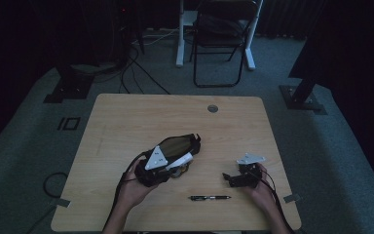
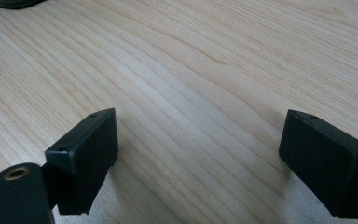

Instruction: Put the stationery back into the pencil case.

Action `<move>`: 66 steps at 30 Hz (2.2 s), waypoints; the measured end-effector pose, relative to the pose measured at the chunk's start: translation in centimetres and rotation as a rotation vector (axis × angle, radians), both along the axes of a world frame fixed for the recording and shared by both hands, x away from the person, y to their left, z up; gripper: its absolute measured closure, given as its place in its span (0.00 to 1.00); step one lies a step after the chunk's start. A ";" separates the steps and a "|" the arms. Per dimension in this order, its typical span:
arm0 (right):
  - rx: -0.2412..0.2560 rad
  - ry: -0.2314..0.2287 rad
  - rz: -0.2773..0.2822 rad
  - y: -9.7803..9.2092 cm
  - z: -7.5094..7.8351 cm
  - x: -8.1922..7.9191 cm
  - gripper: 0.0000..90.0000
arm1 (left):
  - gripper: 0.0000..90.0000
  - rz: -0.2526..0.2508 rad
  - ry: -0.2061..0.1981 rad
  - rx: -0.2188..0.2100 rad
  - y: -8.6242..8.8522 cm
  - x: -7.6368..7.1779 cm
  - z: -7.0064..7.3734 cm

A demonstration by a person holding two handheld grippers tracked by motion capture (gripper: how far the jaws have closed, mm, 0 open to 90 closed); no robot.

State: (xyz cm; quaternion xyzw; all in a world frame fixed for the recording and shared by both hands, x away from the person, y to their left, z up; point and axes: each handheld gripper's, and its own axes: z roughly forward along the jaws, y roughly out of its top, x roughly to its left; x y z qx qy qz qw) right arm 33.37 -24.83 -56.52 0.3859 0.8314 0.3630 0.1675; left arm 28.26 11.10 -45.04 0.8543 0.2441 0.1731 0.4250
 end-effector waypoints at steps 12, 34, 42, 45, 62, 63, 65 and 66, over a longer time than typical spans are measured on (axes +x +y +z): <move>0.000 0.000 0.000 0.0 0.0 0.0 0.13 | 0.79 0.024 -0.003 -0.023 0.7 0.8 0.5; 0.000 0.001 -0.001 0.0 0.0 0.0 0.13 | 0.79 0.055 -0.018 -0.032 1.4 2.5 0.9; 0.000 0.000 0.000 0.0 0.0 0.0 0.13 | 0.79 0.049 -0.026 -0.034 1.5 3.0 1.0; 0.000 0.000 -0.001 0.0 0.0 0.0 0.13 | 0.79 0.047 -0.030 -0.034 1.5 3.2 1.1; 0.001 0.001 -0.001 0.0 0.0 0.0 0.13 | 0.79 0.049 -0.029 -0.045 2.1 4.5 0.9; 0.001 0.001 -0.001 0.0 0.0 0.0 0.13 | 0.79 0.052 -0.028 -0.045 2.2 4.6 0.8; 0.001 0.002 -0.001 0.0 0.0 0.0 0.13 | 0.79 0.055 -0.027 -0.037 2.2 4.8 0.7; 0.001 0.002 -0.001 0.0 0.0 0.0 0.13 | 0.79 0.057 -0.027 -0.033 2.2 4.8 0.7</move>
